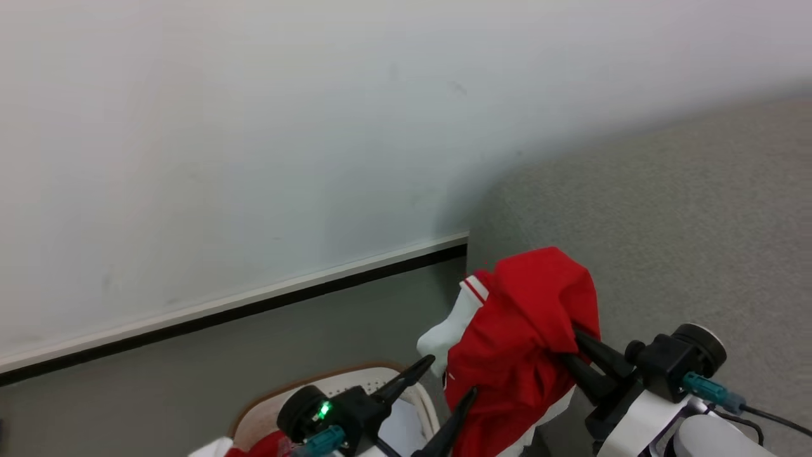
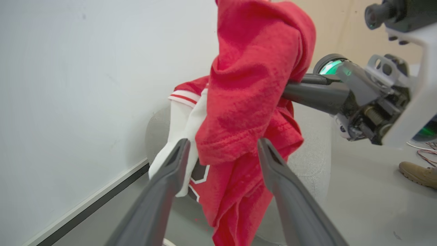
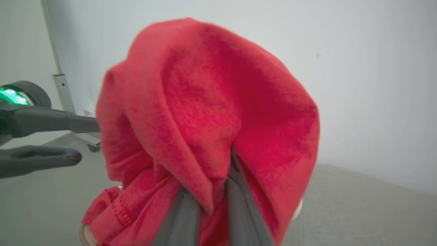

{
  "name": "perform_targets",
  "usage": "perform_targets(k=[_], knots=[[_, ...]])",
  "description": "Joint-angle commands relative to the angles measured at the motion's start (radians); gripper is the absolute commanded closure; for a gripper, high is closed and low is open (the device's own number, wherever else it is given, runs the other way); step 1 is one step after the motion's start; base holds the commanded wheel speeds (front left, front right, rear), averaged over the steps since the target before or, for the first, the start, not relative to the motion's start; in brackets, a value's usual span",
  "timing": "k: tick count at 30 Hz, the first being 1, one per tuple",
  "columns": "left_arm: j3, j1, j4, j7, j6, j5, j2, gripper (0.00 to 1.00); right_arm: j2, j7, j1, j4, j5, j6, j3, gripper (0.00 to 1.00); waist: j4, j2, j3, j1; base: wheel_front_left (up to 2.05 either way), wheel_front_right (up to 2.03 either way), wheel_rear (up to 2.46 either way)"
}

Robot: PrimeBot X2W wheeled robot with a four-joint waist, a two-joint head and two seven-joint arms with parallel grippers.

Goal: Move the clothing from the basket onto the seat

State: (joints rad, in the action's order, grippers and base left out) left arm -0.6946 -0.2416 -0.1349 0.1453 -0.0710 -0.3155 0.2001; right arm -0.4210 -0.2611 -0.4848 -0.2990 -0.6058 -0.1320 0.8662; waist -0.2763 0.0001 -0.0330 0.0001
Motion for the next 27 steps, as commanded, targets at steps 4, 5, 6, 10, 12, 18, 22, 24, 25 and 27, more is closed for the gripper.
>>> perform_targets(k=[4,5,6,10,12,18,22,24,25,27], knots=[[-0.002,-0.022,-0.011,0.017,0.005,-0.001,-0.003,0.00,-0.017,-0.003,0.031,0.006,0.022,0.002,-0.058,1.00,-0.116,-0.0001,0.040,-0.0001,0.00,0.00,0.00],[-0.004,-0.025,-0.014,0.017,0.005,0.000,-0.003,0.00,-0.020,-0.003,0.035,0.008,0.028,0.002,-0.068,1.00,-0.130,-0.0001,0.044,-0.0001,0.00,0.00,0.00],[-0.005,-0.028,-0.015,0.018,0.005,-0.001,-0.005,0.00,-0.022,-0.003,0.039,0.010,0.032,0.002,-0.079,1.00,-0.143,-0.0001,0.047,-0.0001,0.00,0.00,0.00],[-0.010,-0.037,-0.021,0.021,0.005,-0.003,-0.008,0.00,-0.018,-0.003,0.057,0.020,0.034,0.002,-0.123,1.00,-0.181,-0.0001,0.060,-0.0001,0.00,0.00,0.00],[-0.012,-0.043,-0.024,0.022,0.007,-0.002,-0.009,0.00,-0.013,-0.003,0.063,0.022,0.034,0.002,-0.142,1.00,-0.191,-0.0001,0.067,-0.0001,0.00,0.00,0.00],[-0.016,-0.066,-0.012,0.011,0.008,0.006,-0.010,0.00,-0.002,-0.003,0.054,0.027,0.034,0.002,-0.212,1.00,-0.191,-0.0001,0.114,-0.0001,0.00,0.00,0.00],[-0.022,-0.132,0.014,-0.022,-0.003,0.028,0.003,0.00,0.003,-0.003,-0.004,0.034,0.059,0.002,-0.328,1.00,-0.158,-0.0001,0.226,-0.0001,0.00,0.00,0.00],[-0.015,-0.184,0.026,-0.040,-0.008,0.040,0.014,0.00,0.006,-0.003,-0.045,0.028,0.075,0.002,-0.399,1.00,-0.136,-0.0001,0.299,-0.0001,0.00,0.00,0.00],[-0.013,-0.214,0.033,-0.047,-0.014,0.044,0.019,0.00,0.006,-0.003,-0.072,0.023,0.084,0.002,-0.435,1.00,-0.123,-0.0001,0.337,-0.0001,0.00,0.00,0.00],[-0.013,-0.273,0.042,-0.060,-0.023,0.055,0.023,0.00,0.009,-0.003,-0.128,0.006,0.092,0.002,-0.505,1.00,-0.094,-0.0001,0.411,-0.0001,0.00,0.00,0.00]])
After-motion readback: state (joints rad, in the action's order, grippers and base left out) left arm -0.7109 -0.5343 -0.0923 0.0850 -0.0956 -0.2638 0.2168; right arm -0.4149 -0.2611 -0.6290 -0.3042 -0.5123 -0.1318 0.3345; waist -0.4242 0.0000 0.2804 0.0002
